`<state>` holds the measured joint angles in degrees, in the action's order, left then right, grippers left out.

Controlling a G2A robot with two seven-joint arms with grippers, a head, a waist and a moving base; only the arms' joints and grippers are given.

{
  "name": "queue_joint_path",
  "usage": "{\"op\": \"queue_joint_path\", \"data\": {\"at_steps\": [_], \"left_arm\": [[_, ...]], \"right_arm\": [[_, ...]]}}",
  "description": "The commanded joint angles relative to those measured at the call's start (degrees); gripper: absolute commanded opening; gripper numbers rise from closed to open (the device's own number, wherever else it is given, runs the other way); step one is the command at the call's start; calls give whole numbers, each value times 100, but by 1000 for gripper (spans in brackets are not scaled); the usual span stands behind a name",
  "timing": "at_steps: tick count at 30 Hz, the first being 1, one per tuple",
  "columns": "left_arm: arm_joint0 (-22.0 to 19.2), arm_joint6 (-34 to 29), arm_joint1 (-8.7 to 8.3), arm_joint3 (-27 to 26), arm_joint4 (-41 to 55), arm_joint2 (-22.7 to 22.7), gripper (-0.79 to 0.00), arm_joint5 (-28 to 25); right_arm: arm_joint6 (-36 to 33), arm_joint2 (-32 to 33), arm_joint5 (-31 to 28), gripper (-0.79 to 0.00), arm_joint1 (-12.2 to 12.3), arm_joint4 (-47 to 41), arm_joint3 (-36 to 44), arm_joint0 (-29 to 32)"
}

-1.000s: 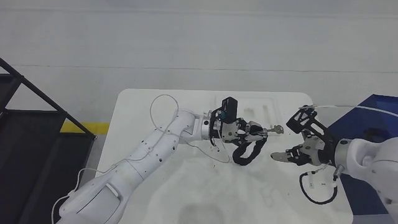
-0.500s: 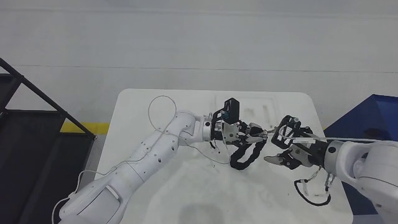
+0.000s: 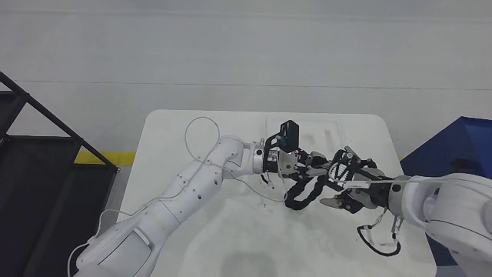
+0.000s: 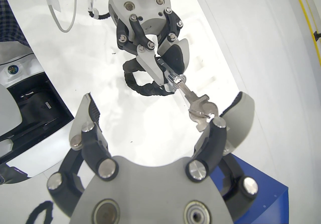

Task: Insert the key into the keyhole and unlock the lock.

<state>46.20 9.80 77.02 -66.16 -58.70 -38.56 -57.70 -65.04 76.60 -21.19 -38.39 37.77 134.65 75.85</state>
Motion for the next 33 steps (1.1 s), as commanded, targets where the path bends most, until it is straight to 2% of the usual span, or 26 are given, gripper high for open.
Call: {"op": "queue_joint_path", "data": {"at_steps": [1, 15, 22, 27, 32, 33], "left_arm": [[-19, -6, 19, 17, -7, 3, -785, 0], [-110, 73, 96, 60, -250, 21, -785, -30], [-122, 216, 99, 26, -527, -8, -785, -30], [-135, 257, 64, 30, -620, -46, -785, -30], [-142, 164, -30, -32, -609, -56, -785, -30], [-145, 121, -52, -50, -591, -39, -785, -30]], "right_arm": [[-41, -73, 11, 0, -10, 26, 0, -62], [-348, -413, 75, 0, -65, -19, 0, -365], [-473, -363, 191, 0, -69, 9, 0, -428], [-355, -232, -321, 0, -49, 70, -20, -491], [-88, -98, -1116, 0, -17, 582, 0, -526], [-35, -103, -1241, -68, -13, 716, 0, -525]]}}
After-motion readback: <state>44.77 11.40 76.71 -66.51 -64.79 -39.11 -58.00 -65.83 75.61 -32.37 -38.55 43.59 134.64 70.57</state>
